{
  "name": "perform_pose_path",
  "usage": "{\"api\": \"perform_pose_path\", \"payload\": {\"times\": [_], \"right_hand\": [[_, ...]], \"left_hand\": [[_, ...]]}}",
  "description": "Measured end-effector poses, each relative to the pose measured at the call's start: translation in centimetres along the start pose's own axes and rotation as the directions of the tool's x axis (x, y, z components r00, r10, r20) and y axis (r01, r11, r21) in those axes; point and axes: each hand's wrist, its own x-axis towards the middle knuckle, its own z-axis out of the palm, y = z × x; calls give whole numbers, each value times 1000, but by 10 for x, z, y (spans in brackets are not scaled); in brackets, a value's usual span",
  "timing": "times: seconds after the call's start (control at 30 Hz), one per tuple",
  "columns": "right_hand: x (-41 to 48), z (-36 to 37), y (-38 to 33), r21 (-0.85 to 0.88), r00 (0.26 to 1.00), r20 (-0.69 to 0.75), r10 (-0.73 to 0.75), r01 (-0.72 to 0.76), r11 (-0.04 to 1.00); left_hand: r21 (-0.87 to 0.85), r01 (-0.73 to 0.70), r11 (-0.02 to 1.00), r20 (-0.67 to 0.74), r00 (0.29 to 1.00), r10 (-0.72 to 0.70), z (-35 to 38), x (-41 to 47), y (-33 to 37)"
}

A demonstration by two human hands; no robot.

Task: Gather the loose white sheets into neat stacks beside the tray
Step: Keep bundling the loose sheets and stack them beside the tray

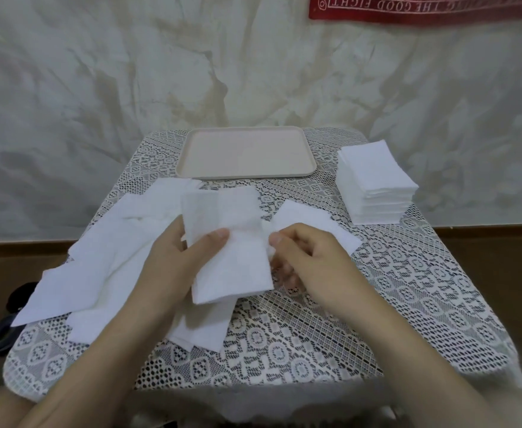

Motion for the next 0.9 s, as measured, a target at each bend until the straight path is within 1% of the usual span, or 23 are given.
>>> {"api": "perform_pose_path", "payload": {"times": [0.03, 0.1, 0.13, 0.2, 0.3, 0.43, 0.53, 0.63, 0.8, 0.9], "right_hand": [[1, -7, 4, -124, 1000, -29, -4, 1, 992], [4, -19, 12, -380, 996, -85, -11, -22, 925], [6, -24, 15, -465, 992, -124, -13, -46, 884], [12, -29, 17, -553, 984, -179, -7, -95, 828], [20, -32, 17, -620, 976, -218, 26, -159, 768], [25, -36, 16, -694, 960, -274, 61, -241, 678], [26, -28, 17, -704, 965, -256, 55, -225, 673], [29, -19, 17, -743, 974, -225, 32, -192, 641], [29, -20, 18, -723, 977, -214, 1, -159, 672], [28, -29, 17, -652, 965, -255, -63, -124, 748]], "left_hand": [[6, 1, 1000, -4, 1000, -1, -2, 0, 1], [11, 7, 1000, -4, 1000, -7, -4, 2, 3], [8, 17, 1000, -4, 1000, -17, -3, 3, 3], [-23, 44, 999, -13, 999, -45, -2, 4, 3], [-37, 75, 997, -5, 997, -75, 0, 5, 1], [-31, 76, 997, 7, 997, -76, 1, 4, -3], [-24, 78, 997, 8, 997, -77, 0, 5, -5], [-27, 82, 996, 10, 997, -81, -1, 4, -6], [-30, 91, 995, 4, 996, -91, -1, 3, -5], [-43, 91, 995, 4, 996, -91, -1, 2, -3]]}}
